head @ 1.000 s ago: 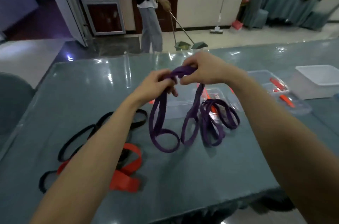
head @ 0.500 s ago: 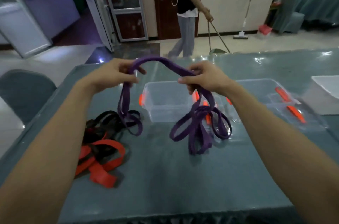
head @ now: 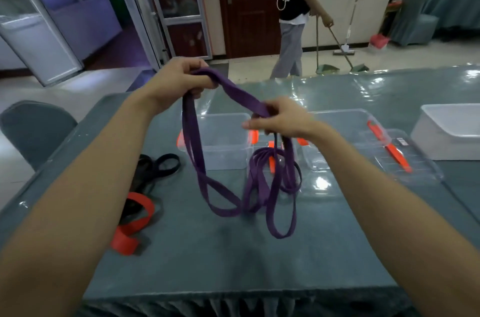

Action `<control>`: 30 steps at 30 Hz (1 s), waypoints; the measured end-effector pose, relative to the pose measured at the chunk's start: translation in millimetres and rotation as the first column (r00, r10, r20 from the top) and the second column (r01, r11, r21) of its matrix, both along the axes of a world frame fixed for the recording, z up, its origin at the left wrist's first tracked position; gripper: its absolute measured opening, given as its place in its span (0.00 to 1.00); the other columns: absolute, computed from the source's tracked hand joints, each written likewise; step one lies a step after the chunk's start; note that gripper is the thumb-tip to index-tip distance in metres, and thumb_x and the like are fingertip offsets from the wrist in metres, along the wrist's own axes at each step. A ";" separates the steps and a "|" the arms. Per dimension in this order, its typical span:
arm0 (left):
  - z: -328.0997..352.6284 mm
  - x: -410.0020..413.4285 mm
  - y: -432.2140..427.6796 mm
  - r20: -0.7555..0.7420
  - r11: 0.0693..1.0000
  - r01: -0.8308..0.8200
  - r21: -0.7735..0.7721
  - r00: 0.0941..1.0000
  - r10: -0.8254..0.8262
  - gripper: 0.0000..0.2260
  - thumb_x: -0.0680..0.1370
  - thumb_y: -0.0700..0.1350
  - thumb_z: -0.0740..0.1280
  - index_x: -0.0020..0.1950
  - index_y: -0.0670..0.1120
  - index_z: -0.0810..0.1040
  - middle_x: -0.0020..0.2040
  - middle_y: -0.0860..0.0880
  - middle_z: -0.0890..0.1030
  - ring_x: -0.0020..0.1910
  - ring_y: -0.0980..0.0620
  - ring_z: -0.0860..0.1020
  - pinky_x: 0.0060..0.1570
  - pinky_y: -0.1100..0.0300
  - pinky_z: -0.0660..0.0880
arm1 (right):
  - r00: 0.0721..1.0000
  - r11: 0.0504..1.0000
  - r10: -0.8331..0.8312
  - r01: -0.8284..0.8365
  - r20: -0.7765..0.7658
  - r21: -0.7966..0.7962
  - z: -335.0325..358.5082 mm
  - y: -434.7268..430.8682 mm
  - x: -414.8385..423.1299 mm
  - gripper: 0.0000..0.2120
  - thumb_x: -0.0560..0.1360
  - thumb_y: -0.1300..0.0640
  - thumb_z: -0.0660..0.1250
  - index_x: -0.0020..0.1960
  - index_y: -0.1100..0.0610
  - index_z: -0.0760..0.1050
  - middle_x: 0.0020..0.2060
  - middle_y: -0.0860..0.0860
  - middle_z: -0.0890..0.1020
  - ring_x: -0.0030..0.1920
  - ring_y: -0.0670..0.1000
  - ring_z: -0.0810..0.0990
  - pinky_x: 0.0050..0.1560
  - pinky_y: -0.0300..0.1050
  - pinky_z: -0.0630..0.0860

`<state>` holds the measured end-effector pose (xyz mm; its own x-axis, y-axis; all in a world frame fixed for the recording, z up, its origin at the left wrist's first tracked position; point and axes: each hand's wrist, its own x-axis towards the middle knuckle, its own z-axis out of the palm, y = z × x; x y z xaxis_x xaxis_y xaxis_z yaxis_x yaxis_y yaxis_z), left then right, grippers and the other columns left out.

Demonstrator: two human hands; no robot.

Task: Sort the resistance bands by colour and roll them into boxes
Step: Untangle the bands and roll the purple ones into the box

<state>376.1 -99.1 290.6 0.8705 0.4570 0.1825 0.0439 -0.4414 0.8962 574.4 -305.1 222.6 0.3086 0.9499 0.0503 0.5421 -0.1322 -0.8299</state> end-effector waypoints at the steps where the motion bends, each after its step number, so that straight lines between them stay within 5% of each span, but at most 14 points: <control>1: 7.1 7.5 -7.3 -0.021 1.000 0.001 0.018 1.000 -0.001 0.05 0.74 0.41 0.76 0.49 0.43 0.84 0.36 0.48 0.77 0.32 0.54 0.72 0.39 0.59 0.71 | 0.999 1.000 -0.012 0.012 -0.029 -0.012 -20.7 -7.0 -0.5 0.29 0.66 0.33 0.82 0.50 0.56 0.83 0.35 0.49 0.84 0.35 0.46 0.82 0.44 0.48 0.81; 5: 21.6 41.6 -50.4 -0.125 0.996 0.082 0.024 0.989 -0.078 0.02 0.81 0.37 0.72 0.53 0.41 0.84 0.39 0.43 0.78 0.35 0.50 0.79 0.42 0.57 0.80 | 0.968 0.990 -0.119 0.134 -0.221 0.055 -85.8 -18.9 -14.1 0.35 0.60 0.26 0.83 0.56 0.49 0.83 0.47 0.53 0.87 0.44 0.48 0.86 0.56 0.57 0.85; 10: 23.1 73.9 -94.9 -0.092 0.986 0.148 -0.078 0.984 -0.155 0.03 0.82 0.38 0.70 0.50 0.45 0.82 0.40 0.47 0.83 0.42 0.48 0.84 0.49 0.55 0.82 | 0.938 0.981 -0.122 0.163 -0.324 0.102 -113.5 -16.8 -23.7 0.38 0.58 0.31 0.86 0.63 0.44 0.81 0.56 0.40 0.87 0.57 0.42 0.86 0.63 0.48 0.81; 15: 41.1 80.2 -94.6 0.194 0.947 0.103 -0.303 0.980 -0.045 0.06 0.80 0.38 0.66 0.47 0.44 0.83 0.39 0.48 0.82 0.42 0.49 0.83 0.53 0.49 0.83 | 0.929 0.983 -0.170 0.183 -0.329 0.008 -141.8 -26.6 -25.2 0.14 0.68 0.55 0.84 0.51 0.50 0.87 0.45 0.48 0.90 0.49 0.50 0.89 0.61 0.55 0.84; 19: 45.8 62.6 -55.3 0.285 0.923 0.003 -0.385 0.951 0.117 0.10 0.76 0.39 0.67 0.43 0.47 0.88 0.45 0.44 0.85 0.49 0.45 0.86 0.56 0.46 0.85 | 0.913 0.980 -0.188 0.197 -0.362 -0.013 -155.2 -40.3 -19.3 0.06 0.73 0.63 0.76 0.49 0.56 0.85 0.42 0.55 0.89 0.43 0.58 0.90 0.51 0.54 0.86; 21: 26.6 34.9 -14.7 0.182 0.931 -0.176 -0.319 0.953 0.242 0.08 0.74 0.39 0.67 0.42 0.46 0.86 0.44 0.43 0.85 0.49 0.43 0.85 0.57 0.41 0.85 | 0.912 0.970 -0.238 0.241 -0.335 -0.034 -155.3 -47.1 -10.2 0.03 0.75 0.61 0.74 0.48 0.55 0.85 0.37 0.53 0.88 0.37 0.55 0.88 0.44 0.50 0.84; 23: -10.4 -8.8 31.5 -0.185 0.933 -0.340 0.121 0.915 0.357 0.02 0.75 0.41 0.73 0.45 0.47 0.86 0.49 0.41 0.86 0.53 0.40 0.84 0.65 0.40 0.81 | 0.933 0.961 -0.276 0.275 -0.229 -0.037 -150.0 -52.2 0.5 0.01 0.76 0.56 0.75 0.46 0.53 0.84 0.31 0.48 0.84 0.32 0.48 0.82 0.37 0.45 0.79; 25: -60.3 -48.8 54.8 -0.682 0.867 -0.117 0.484 0.571 0.457 0.17 0.74 0.48 0.82 0.61 0.49 0.85 0.62 0.42 0.85 0.63 0.40 0.82 0.69 0.47 0.77 | 0.958 0.969 -0.249 0.246 -0.139 -0.039 -139.1 -52.5 8.9 0.02 0.76 0.55 0.75 0.47 0.53 0.84 0.32 0.48 0.84 0.32 0.48 0.81 0.40 0.47 0.80; 26: -86.0 -59.8 51.2 -0.793 0.856 0.031 0.515 0.395 0.463 0.31 0.71 0.52 0.85 0.71 0.47 0.81 0.69 0.44 0.82 0.67 0.42 0.80 0.72 0.49 0.75 | 0.975 0.978 -0.208 0.204 -0.080 -0.050 -131.7 -50.4 9.8 0.02 0.75 0.56 0.75 0.47 0.53 0.84 0.34 0.49 0.86 0.33 0.51 0.83 0.42 0.49 0.81; 27: -109.4 -63.5 36.7 -0.837 0.870 0.102 0.482 0.348 0.423 0.43 0.68 0.55 0.86 0.79 0.46 0.74 0.76 0.46 0.77 0.72 0.44 0.77 0.75 0.51 0.72 | 0.989 0.987 -0.145 0.146 0.012 -0.069 -124.8 -46.9 7.9 0.03 0.74 0.57 0.74 0.47 0.53 0.83 0.37 0.51 0.87 0.37 0.54 0.85 0.44 0.51 0.82; 30: -167.4 -31.6 -30.6 -0.752 0.970 0.135 0.204 0.656 0.067 0.60 0.62 0.62 0.88 0.87 0.54 0.60 0.81 0.60 0.65 0.80 0.57 0.66 0.82 0.56 0.62 | 0.936 0.976 0.109 -0.036 0.336 -0.216 -109.0 -32.9 -9.9 0.03 0.71 0.60 0.71 0.42 0.53 0.79 0.39 0.51 0.84 0.42 0.57 0.83 0.47 0.54 0.82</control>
<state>344.5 -129.7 123.1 0.7682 0.4583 -0.4470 0.6348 -0.6356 0.4393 564.5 -338.0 113.5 0.2366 0.9700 -0.0552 0.8036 -0.2273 -0.5501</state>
